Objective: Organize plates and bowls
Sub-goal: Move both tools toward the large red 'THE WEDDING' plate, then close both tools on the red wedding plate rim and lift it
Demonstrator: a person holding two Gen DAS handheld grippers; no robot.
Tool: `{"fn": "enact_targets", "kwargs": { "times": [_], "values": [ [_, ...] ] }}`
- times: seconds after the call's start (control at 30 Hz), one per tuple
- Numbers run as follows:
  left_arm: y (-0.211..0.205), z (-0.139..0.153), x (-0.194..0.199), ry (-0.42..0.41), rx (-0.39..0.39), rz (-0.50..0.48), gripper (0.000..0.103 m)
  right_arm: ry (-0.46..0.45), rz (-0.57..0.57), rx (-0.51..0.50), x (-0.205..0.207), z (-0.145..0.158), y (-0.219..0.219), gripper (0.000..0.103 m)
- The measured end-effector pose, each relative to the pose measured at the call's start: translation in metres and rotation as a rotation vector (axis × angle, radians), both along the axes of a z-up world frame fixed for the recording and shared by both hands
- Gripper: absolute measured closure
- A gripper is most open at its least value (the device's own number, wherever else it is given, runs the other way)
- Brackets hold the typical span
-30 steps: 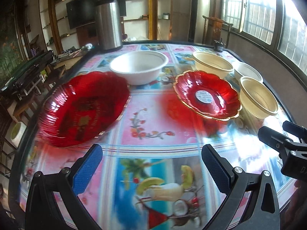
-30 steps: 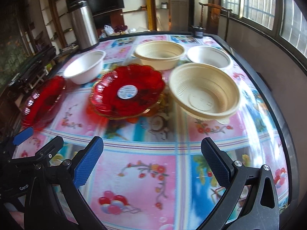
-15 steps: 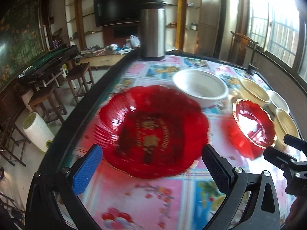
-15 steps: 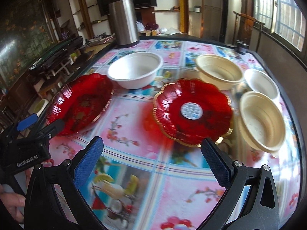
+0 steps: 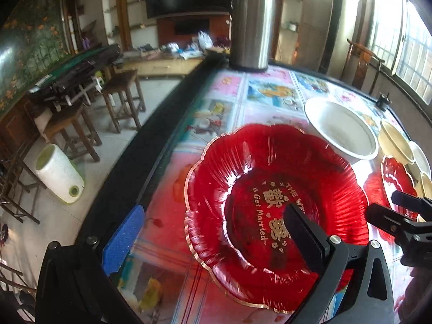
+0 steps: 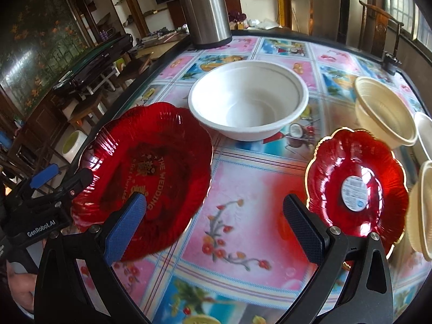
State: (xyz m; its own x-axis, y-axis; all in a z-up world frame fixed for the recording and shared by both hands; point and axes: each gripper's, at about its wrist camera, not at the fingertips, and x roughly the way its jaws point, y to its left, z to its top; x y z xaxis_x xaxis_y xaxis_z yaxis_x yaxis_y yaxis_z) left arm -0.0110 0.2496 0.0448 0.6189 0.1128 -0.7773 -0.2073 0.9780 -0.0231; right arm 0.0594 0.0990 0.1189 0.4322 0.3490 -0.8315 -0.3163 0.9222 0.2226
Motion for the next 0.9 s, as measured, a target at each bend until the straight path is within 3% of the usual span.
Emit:
{"fn": "enact_targets", "kwargs": {
  "times": [0.17,0.33,0.37,0.43,0.5,0.53,0.57,0.73,0.9],
  "values": [
    [0.0,-0.009,0.01,0.042,-0.057,-0.02,0.001,0.054,0.01,0.015,0.018,-0.016,0.006,0.01],
    [-0.004,-0.012,0.017,0.065,-0.071,-0.029,0.003,0.106,0.043,0.03,0.026,-0.03,0.01,0.051],
    [-0.005,-0.012,0.018,0.068,-0.076,-0.027,0.011,0.117,0.046,0.048,0.028,-0.032,0.011,0.062],
    [-0.007,-0.014,0.019,0.096,-0.058,-0.018,0.031,0.113,0.049,0.05,0.028,-0.035,0.011,0.064],
    [-0.01,-0.016,0.021,0.112,-0.006,-0.005,0.056,0.098,0.052,0.058,0.027,-0.034,0.011,0.074],
    [-0.011,-0.017,0.021,0.125,0.021,-0.001,0.076,0.093,0.053,0.065,0.025,-0.032,0.01,0.076],
    [-0.011,-0.018,0.022,0.137,0.032,0.002,0.082,0.078,0.048,0.043,0.025,-0.03,0.01,0.076],
    [-0.013,-0.016,0.019,0.135,0.056,0.011,0.083,0.033,0.071,-0.028,0.015,-0.025,0.016,0.076],
    [-0.01,-0.013,0.016,0.129,0.056,0.026,0.084,0.013,0.079,-0.036,0.011,-0.026,0.015,0.076]
  ]
}}
